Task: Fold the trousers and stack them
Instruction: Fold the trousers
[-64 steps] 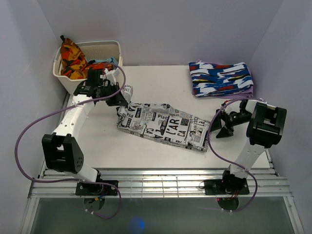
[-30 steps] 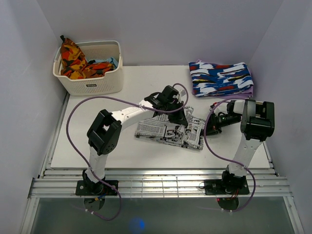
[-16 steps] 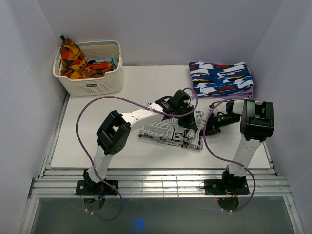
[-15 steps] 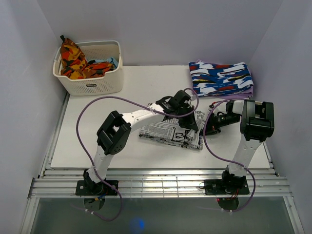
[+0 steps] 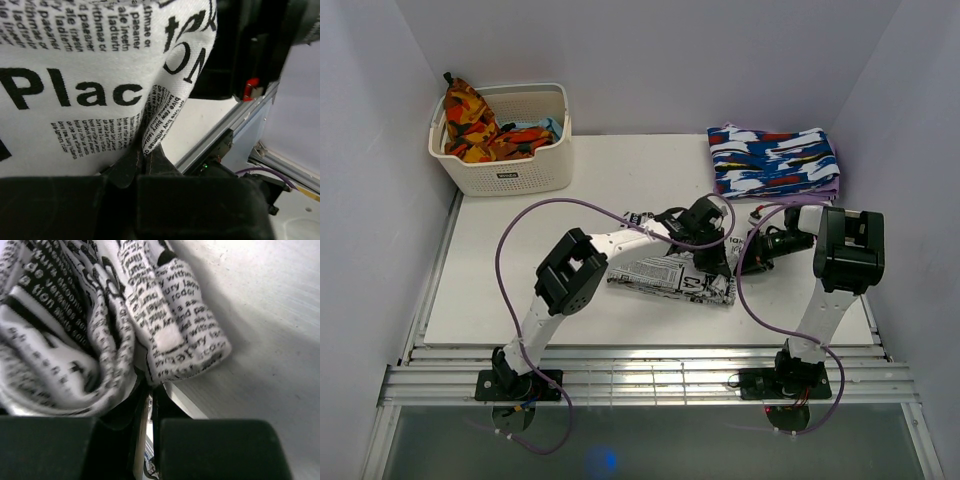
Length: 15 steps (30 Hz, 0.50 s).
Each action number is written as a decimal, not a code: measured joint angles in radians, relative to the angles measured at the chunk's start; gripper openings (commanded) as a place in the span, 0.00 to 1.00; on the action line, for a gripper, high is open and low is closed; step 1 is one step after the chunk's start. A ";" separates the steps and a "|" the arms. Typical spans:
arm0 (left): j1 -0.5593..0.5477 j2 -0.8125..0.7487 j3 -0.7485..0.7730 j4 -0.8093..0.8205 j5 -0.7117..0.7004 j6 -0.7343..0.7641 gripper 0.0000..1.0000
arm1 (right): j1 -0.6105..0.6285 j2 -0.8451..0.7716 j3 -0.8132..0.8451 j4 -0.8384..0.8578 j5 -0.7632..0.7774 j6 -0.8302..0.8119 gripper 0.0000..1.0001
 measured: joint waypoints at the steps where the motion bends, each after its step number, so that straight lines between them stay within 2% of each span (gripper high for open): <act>1: 0.002 0.006 0.002 0.000 -0.008 0.002 0.19 | 0.000 -0.006 0.000 0.001 0.002 0.000 0.09; 3: 0.006 0.018 0.014 -0.005 -0.022 0.006 0.39 | 0.001 -0.018 0.000 0.002 0.016 0.002 0.18; 4: 0.008 0.021 0.018 -0.008 -0.029 0.008 0.51 | 0.000 -0.023 0.000 0.000 0.026 0.003 0.31; 6: 0.017 0.022 0.020 -0.010 -0.040 0.016 0.59 | -0.006 -0.034 0.000 -0.006 0.053 0.004 0.41; 7: 0.023 0.022 0.022 -0.011 -0.040 0.021 0.66 | -0.013 -0.043 0.000 -0.013 0.063 0.000 0.45; 9: 0.035 0.018 0.023 -0.010 -0.034 0.042 0.74 | -0.040 -0.066 0.005 -0.033 0.092 -0.013 0.47; 11: 0.049 0.002 0.012 -0.010 -0.026 0.069 0.82 | -0.085 -0.089 0.041 -0.085 0.115 -0.037 0.55; 12: 0.056 -0.015 0.000 -0.010 -0.022 0.080 0.82 | -0.107 -0.092 0.048 -0.090 0.117 -0.040 0.55; 15: 0.093 -0.128 -0.106 0.004 0.011 0.122 0.83 | -0.174 -0.097 0.125 -0.160 0.112 -0.080 0.66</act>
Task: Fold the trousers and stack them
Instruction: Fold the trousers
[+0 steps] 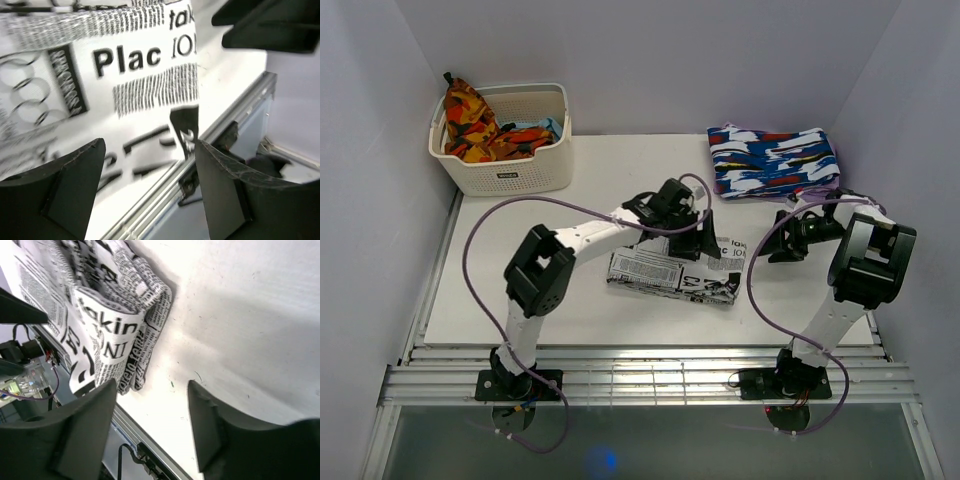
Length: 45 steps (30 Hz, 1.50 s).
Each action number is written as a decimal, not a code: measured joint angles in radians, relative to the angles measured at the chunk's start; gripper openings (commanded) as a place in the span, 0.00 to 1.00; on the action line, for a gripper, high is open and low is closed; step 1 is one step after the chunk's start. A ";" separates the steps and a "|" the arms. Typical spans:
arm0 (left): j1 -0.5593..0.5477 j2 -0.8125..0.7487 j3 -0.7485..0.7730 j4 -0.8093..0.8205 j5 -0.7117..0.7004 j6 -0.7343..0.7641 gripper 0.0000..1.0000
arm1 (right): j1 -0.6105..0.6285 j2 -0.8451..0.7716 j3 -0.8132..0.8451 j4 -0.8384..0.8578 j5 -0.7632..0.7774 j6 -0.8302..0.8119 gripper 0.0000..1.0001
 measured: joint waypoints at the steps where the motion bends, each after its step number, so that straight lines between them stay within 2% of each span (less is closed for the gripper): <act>1: 0.021 -0.051 -0.041 0.001 0.015 0.016 0.83 | -0.014 -0.002 0.021 -0.016 -0.010 -0.011 0.71; 3: 0.082 -0.160 -0.114 0.006 0.055 0.059 0.81 | -0.020 -0.008 0.041 -0.042 -0.041 -0.026 0.71; 7: 0.234 -0.309 -0.182 0.027 0.177 0.185 0.76 | 0.033 -0.008 0.044 -0.112 -0.130 -0.057 0.59; 9: 0.319 -0.351 -0.221 0.042 0.283 0.248 0.76 | 0.080 -0.008 0.043 -0.139 -0.179 -0.086 0.58; 12: 0.427 -0.367 -0.303 0.062 0.454 0.306 0.73 | 0.151 -0.006 0.050 -0.182 -0.261 -0.144 0.57; 14: 0.474 -0.359 -0.376 0.076 0.543 0.322 0.68 | 0.204 0.003 0.079 -0.241 -0.313 -0.201 0.54; 16: 0.502 -0.341 -0.447 0.090 0.612 0.331 0.63 | 0.251 0.010 0.095 -0.269 -0.352 -0.246 0.50; 19: 0.527 -0.288 -0.541 0.124 0.684 0.330 0.62 | 0.320 0.026 0.079 -0.286 -0.355 -0.273 0.47; 22: 0.549 -0.226 -0.621 0.159 0.713 0.321 0.61 | 0.366 0.090 0.017 -0.281 -0.318 -0.277 0.43; 26: 0.586 -0.124 -0.686 0.195 0.729 0.303 0.59 | 0.345 0.283 -0.038 -0.267 -0.271 -0.285 0.42; 31: 0.633 -0.098 -0.689 0.224 0.768 0.285 0.58 | 0.339 0.287 -0.007 -0.278 -0.228 -0.258 0.42; 33: 0.646 -0.098 -0.679 0.223 0.774 0.294 0.59 | 0.343 0.289 0.041 -0.298 -0.180 -0.240 0.43; 37: 0.652 -0.141 -0.645 0.203 0.766 0.351 0.76 | 0.336 0.290 0.191 -0.334 -0.086 -0.260 0.43; 41: 0.649 -0.251 -0.580 0.206 0.753 0.373 0.79 | 0.322 0.274 0.371 -0.337 -0.065 -0.304 0.47; 45: 0.623 -0.307 -0.508 0.313 0.726 0.334 0.79 | 0.314 0.229 0.476 -0.317 -0.087 -0.285 0.47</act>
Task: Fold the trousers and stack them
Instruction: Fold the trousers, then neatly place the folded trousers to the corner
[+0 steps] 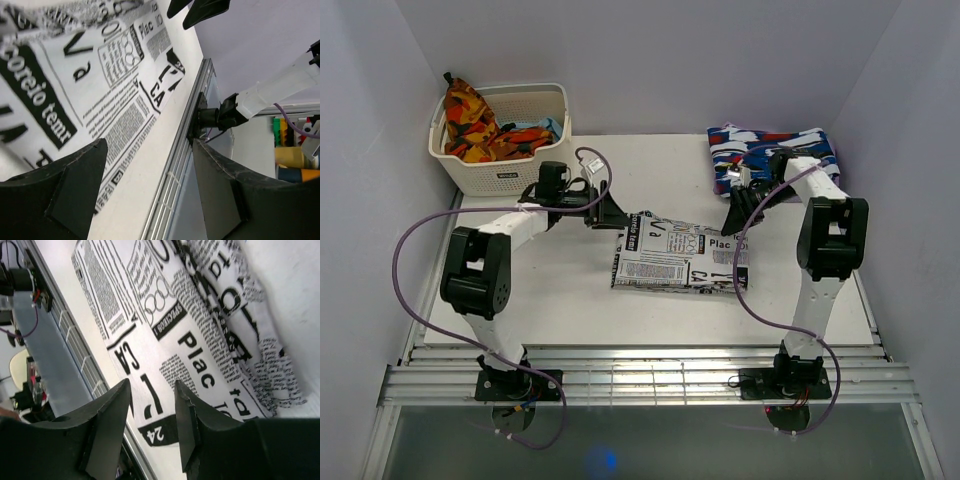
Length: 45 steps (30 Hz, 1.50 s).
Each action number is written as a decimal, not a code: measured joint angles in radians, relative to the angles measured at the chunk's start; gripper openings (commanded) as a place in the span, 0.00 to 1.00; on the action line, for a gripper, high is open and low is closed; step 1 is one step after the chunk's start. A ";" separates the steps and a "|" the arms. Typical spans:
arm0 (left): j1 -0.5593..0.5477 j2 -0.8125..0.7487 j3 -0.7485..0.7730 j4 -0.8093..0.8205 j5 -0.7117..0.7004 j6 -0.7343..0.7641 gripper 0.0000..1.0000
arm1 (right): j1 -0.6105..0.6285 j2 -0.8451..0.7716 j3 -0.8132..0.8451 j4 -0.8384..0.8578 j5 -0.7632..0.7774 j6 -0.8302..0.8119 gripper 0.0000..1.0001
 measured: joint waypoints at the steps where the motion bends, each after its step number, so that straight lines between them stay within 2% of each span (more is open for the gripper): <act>1: -0.010 0.010 0.019 0.037 -0.005 -0.021 0.79 | 0.000 -0.006 0.011 0.017 -0.008 0.018 0.47; 6: -0.034 0.185 0.112 0.193 -0.040 -0.116 0.78 | 0.001 0.028 0.005 0.129 -0.031 0.109 0.47; 11: -0.030 0.455 0.231 0.258 -0.074 -0.198 0.76 | -0.016 0.185 0.004 0.220 -0.077 0.197 0.44; 12: -0.024 0.491 0.251 0.275 -0.036 -0.225 0.76 | -0.025 0.203 0.012 0.213 -0.104 0.220 0.44; 15: -0.010 0.516 0.305 0.278 -0.016 -0.230 0.78 | -0.037 0.229 0.060 0.213 -0.103 0.258 0.45; 18: -0.009 0.529 0.367 0.217 -0.030 -0.150 0.83 | -0.034 0.272 0.168 0.229 -0.060 0.273 0.59; 19: -0.009 0.523 0.379 0.187 -0.038 -0.112 0.84 | -0.031 0.275 0.197 0.231 -0.053 0.280 0.70; 21: -0.008 0.491 0.381 0.117 -0.072 -0.042 0.92 | -0.026 0.251 0.223 0.241 -0.043 0.289 0.77; 23: -0.002 0.426 0.349 0.039 -0.122 0.025 0.98 | -0.029 0.183 0.199 0.251 -0.019 0.294 0.99; 28: 0.060 0.116 0.150 -0.101 -0.223 0.109 0.98 | -0.093 -0.160 -0.058 0.285 0.006 0.325 0.92; 32: 0.105 -0.106 0.011 -0.121 -0.271 0.122 0.98 | -0.184 -0.365 -0.329 0.347 0.029 0.383 0.90; 37: 0.093 -0.171 -0.109 -0.129 -0.320 0.107 0.98 | -0.226 -0.283 -0.545 0.417 0.106 0.454 0.90; 40: 0.087 -0.154 -0.145 -0.153 -0.364 0.088 0.98 | -0.218 -0.225 -0.574 0.444 0.103 0.510 0.90; 45: 0.079 -0.101 -0.116 -0.195 -0.481 0.055 0.98 | -0.162 -0.226 -0.581 0.510 0.095 0.586 0.90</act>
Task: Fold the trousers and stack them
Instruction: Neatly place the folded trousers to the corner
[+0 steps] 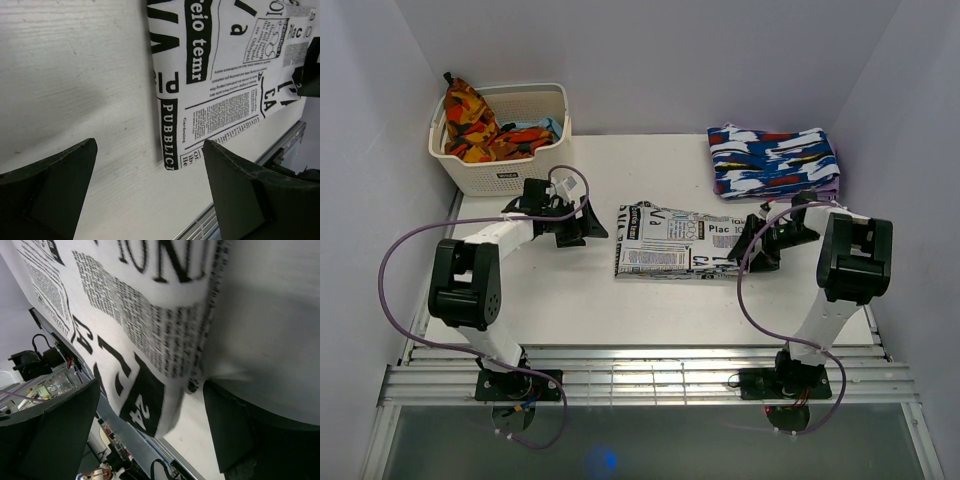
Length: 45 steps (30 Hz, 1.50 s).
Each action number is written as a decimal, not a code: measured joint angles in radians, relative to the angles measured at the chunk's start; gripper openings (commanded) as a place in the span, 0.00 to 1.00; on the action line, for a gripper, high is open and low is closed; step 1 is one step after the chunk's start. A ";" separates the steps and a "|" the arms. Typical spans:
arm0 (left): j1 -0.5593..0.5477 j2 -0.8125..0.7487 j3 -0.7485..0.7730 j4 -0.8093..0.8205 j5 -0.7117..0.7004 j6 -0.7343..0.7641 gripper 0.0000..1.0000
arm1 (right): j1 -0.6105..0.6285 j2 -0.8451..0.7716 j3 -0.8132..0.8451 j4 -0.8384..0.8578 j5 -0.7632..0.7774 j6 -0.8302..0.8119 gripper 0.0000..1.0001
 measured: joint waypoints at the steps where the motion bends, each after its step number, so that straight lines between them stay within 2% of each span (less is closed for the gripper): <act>1: -0.002 0.010 0.010 -0.006 -0.018 0.000 0.98 | 0.014 0.000 -0.002 0.012 -0.003 0.014 0.94; 3: -0.015 0.026 0.029 -0.010 -0.055 0.001 0.98 | 0.050 0.000 -0.006 0.035 -0.016 0.043 0.98; 4: -0.024 0.027 0.035 -0.011 -0.070 0.003 0.98 | 0.064 0.001 -0.005 0.042 -0.022 0.049 0.82; 6: -0.048 0.027 0.047 -0.013 -0.089 0.014 0.98 | 0.082 0.015 0.002 0.055 -0.018 0.051 0.65; 7: -0.060 0.027 0.055 -0.013 -0.095 0.025 0.98 | 0.087 0.029 0.006 0.060 -0.018 0.053 0.51; 12: -0.142 0.005 0.053 0.036 -0.111 0.132 0.98 | 0.089 0.059 0.019 0.068 -0.010 0.040 0.26; 13: -0.157 -0.002 0.050 0.047 -0.115 0.145 0.98 | 0.089 0.059 0.027 0.068 -0.013 0.039 0.16; 14: -0.172 -0.005 0.050 0.054 -0.117 0.152 0.98 | 0.089 0.059 0.036 0.068 -0.015 0.035 0.10; 15: -0.181 -0.005 0.053 0.055 -0.117 0.153 0.98 | 0.089 0.059 0.044 0.066 -0.017 0.030 0.08; 20: -0.147 0.081 0.116 0.018 -0.121 0.083 0.98 | 0.090 0.056 0.101 0.060 -0.016 0.007 0.08; 24: -0.103 0.123 0.103 -0.018 -0.137 -0.002 0.98 | 0.091 0.052 0.103 0.055 -0.002 -0.005 0.08; 27: -0.104 0.099 0.029 -0.011 -0.141 -0.085 0.96 | 0.092 0.048 0.097 0.058 0.013 -0.002 0.08; 32: -0.111 -0.066 -0.198 0.072 -0.109 -0.241 0.97 | 0.092 0.021 0.037 0.101 0.019 0.035 0.08; 38: -0.134 -0.041 -0.253 0.236 -0.072 -0.411 0.93 | 0.086 0.008 -0.058 0.194 -0.009 0.115 0.08; 40: -0.158 -0.026 -0.269 0.312 -0.071 -0.462 0.90 | 0.085 0.000 -0.081 0.223 -0.019 0.143 0.08; 45: -0.218 0.029 -0.293 0.446 -0.098 -0.543 0.60 | 0.085 -0.003 -0.094 0.245 -0.018 0.186 0.08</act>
